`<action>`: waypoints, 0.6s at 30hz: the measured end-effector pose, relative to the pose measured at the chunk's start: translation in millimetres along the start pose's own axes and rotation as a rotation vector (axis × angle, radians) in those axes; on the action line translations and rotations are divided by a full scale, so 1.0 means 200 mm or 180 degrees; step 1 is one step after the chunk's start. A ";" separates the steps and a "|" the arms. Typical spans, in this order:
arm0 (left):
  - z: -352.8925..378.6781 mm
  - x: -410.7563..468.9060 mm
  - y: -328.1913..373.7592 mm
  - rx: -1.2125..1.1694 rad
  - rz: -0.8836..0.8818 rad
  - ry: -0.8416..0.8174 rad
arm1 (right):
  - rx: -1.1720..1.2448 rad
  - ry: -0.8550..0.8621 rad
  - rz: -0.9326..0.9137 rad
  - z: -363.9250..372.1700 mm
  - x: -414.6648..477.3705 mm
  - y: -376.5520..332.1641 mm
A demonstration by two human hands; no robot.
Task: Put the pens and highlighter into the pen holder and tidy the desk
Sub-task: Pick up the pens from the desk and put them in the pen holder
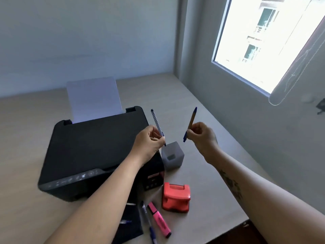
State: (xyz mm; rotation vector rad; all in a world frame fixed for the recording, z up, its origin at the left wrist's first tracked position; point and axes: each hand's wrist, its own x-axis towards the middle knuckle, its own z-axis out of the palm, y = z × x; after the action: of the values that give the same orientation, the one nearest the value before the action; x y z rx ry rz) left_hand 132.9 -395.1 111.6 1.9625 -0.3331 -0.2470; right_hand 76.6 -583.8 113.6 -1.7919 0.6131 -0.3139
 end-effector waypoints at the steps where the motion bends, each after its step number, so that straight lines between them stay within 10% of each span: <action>1: 0.07 0.03 0.01 0.0045 -0.0062 0.0053 | -0.0004 -0.0078 0.0005 -0.02 0.05 0.03; 18: 0.42 0.33 -0.07 0.1956 -0.0809 -0.0401 | -0.0993 -0.1395 -0.0004 0.09 0.37 0.43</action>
State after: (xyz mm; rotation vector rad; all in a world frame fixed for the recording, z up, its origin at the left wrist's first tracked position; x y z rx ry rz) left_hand 168.6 -485.1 63.8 2.6072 -0.2569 -0.4761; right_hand 125.8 -627.2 20.2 -2.0744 0.3598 0.1854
